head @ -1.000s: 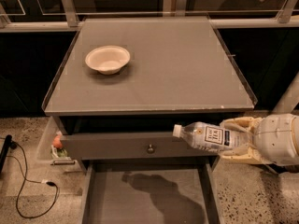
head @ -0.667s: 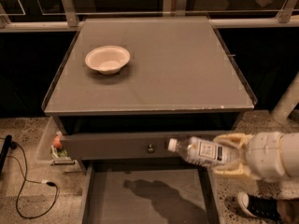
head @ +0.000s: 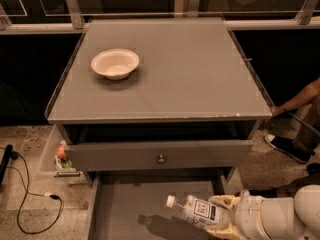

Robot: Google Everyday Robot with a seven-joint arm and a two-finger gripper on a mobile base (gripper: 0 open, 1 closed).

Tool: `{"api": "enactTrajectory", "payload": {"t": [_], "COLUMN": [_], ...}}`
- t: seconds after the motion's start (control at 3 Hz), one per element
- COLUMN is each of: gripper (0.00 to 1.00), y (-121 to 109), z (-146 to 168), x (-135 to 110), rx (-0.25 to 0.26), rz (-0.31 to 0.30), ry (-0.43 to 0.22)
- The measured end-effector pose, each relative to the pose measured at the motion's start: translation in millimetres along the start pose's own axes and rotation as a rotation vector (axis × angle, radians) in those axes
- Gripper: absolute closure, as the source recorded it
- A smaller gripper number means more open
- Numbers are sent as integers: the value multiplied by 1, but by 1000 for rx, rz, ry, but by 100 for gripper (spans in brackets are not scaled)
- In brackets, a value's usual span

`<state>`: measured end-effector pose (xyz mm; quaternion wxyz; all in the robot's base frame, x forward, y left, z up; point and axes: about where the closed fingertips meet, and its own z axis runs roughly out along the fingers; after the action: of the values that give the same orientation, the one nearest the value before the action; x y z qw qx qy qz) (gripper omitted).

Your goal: Place blue plastic bottle into middle drawer

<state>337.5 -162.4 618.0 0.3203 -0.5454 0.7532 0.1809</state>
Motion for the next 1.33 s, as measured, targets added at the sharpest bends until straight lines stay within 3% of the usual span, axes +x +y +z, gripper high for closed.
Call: {"api": "enactTrajectory", "payload": {"t": [0.33,0.67,1.33], "gripper": [100,100,100], "y": [0,-4,-37], "z": [0,25,97], "x": [0,19,53], "rx": [0,9,39], "rz": [0,11,-2], "ry": [0,-10,-37]}}
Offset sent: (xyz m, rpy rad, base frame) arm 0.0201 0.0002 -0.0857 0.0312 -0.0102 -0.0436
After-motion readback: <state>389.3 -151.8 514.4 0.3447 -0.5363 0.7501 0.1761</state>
